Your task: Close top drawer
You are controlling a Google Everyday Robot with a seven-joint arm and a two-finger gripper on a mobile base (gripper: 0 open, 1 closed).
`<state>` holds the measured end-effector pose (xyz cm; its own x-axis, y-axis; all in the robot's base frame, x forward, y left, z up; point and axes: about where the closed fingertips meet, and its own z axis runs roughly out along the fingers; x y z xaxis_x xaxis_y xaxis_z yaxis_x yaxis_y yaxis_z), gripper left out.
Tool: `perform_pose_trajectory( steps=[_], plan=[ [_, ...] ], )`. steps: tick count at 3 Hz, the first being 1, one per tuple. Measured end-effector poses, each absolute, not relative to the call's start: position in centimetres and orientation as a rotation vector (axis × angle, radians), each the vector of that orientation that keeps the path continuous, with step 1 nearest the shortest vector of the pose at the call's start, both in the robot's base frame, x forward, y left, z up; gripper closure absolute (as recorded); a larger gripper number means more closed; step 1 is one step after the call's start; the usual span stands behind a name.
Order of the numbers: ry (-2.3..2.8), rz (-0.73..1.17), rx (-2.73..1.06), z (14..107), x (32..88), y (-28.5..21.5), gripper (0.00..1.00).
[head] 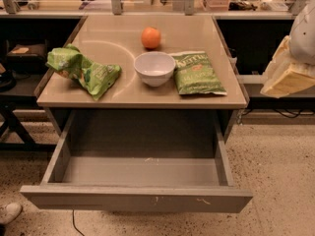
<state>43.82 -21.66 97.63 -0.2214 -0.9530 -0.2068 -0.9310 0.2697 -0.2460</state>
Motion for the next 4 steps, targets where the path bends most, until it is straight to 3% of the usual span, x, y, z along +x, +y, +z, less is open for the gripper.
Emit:
perform_pose_trajectory(
  steps=[1, 2, 4],
  plan=[
    [2.232, -0.099, -1.724, 97.6, 43.8, -21.7, 0.87],
    [2.231, -0.099, -1.724, 97.6, 43.8, -21.7, 1.00],
    [2.305, -0.129, -1.687, 98.2, 41.5, -22.4, 1.00]
  ],
)
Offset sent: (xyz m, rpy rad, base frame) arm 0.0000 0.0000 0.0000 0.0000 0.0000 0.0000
